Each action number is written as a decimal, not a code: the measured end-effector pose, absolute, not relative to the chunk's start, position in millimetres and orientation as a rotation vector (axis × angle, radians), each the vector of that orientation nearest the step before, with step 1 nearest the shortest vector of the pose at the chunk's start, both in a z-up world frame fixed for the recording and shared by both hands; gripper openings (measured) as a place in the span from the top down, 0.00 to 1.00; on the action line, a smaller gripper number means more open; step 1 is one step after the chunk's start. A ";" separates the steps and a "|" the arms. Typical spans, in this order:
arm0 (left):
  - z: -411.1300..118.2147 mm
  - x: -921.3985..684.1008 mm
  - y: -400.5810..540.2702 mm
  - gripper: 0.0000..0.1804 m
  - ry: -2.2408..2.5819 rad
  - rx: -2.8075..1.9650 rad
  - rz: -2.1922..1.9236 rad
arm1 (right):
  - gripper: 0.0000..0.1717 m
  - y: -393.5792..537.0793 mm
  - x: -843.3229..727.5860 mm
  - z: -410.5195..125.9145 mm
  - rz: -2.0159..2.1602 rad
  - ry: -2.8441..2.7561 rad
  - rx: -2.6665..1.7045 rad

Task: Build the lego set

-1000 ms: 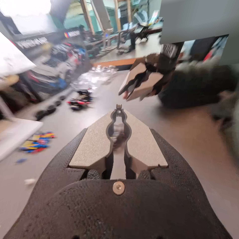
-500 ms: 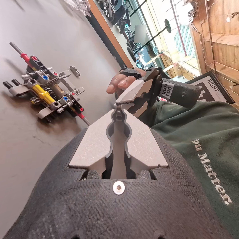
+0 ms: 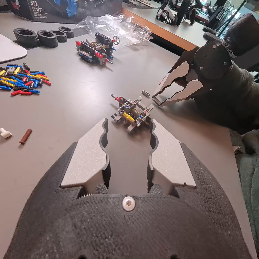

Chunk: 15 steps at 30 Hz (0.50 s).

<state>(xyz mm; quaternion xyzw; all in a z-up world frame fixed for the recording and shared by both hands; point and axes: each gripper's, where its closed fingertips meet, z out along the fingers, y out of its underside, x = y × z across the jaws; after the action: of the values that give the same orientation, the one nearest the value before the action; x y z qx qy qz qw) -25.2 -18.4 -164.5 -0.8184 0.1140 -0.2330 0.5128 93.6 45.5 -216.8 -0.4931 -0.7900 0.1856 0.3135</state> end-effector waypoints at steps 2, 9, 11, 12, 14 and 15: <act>-165.2 -25.9 -18.3 0.68 0.284 -1.970 -0.543 | 0.81 45.9 93.0 -215.3 0.515 -2.071 -1.309; -168.0 -30.8 -18.4 0.68 0.286 -1.980 -0.501 | 0.69 38.0 73.3 -192.5 0.668 -2.023 -1.312; -168.9 -32.4 -18.7 0.68 0.287 -1.981 -0.489 | 0.62 35.7 68.7 -201.4 0.612 -2.113 -1.305; -170.0 -33.9 -18.7 0.68 0.289 -1.983 -0.479 | 0.59 36.6 65.1 -205.3 0.587 -2.150 -1.298; -172.7 -37.7 -19.3 0.68 0.296 -1.990 -0.453 | 0.57 37.2 56.8 -211.2 0.583 -2.207 -1.304; -173.8 -39.9 -19.7 0.68 0.297 -1.994 -0.443 | 0.58 36.2 52.5 -212.7 0.598 -2.230 -1.302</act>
<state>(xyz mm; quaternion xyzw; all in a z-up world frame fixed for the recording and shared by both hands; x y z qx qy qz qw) -39.9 -19.7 -173.8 -0.8292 0.1236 -0.1842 0.5131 52.5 36.2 -212.7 -0.4765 -0.8160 0.2187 0.2433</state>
